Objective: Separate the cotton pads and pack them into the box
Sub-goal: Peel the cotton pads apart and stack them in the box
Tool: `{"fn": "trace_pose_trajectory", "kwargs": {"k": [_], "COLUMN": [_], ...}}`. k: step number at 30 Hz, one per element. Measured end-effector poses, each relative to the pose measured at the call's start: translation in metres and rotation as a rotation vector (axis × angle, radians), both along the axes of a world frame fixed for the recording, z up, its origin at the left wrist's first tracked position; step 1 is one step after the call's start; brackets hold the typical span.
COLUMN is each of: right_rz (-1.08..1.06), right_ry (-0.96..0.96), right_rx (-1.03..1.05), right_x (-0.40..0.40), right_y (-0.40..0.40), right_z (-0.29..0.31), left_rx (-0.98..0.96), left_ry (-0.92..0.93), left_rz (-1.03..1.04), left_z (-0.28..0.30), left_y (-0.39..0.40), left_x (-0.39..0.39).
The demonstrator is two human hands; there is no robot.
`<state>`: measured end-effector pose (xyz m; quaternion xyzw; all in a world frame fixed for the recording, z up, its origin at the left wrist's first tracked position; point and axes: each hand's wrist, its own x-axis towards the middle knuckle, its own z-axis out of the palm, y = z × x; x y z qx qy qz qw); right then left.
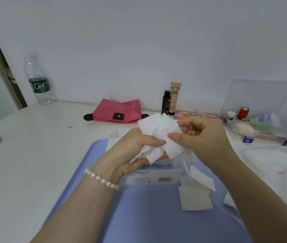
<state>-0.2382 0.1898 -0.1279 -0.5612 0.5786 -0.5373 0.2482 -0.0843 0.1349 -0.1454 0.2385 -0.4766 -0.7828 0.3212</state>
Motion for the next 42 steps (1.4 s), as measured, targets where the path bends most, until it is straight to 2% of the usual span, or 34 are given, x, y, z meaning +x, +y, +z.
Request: {"fn": "trace_pose_trajectory", "kwargs": {"k": [4,8,13,17,19,24,32,42], "right_rz": [0.032,0.070,0.029,0.165,0.265,0.386,0.416,0.308], "right_ry": [0.028,-0.068,0.002,-0.398,-0.500,-0.346,0.029,0.017], "right_rx": [0.026,0.042,-0.108,-0.154,-0.096,0.094,0.272,0.305], "right_x": [0.000,0.001,0.003,-0.019,-0.038,-0.056,-0.041,-0.027], "right_y": [0.001,0.002,0.003,0.004,0.003,0.006,0.007,0.002], "right_z": [0.001,0.002,0.001,0.014,0.018,0.017,0.015,0.009], "left_rx": [-0.053,-0.071,0.004,0.100,0.112,0.073,-0.056,-0.018], "left_ry": [-0.053,-0.085,-0.025,0.014,-0.001,-0.095,-0.277,-0.287], "left_rz": [-0.004,0.017,0.017,0.090,0.119,0.163,0.154,0.144], "left_z": [0.000,0.000,0.005,0.008,0.008,0.007,0.008,0.006], "left_y": [0.001,0.001,0.004,0.003,0.003,0.004,0.006,0.005], "left_x": [0.002,0.003,0.000,0.002,0.003,0.002,0.003,0.002]}}
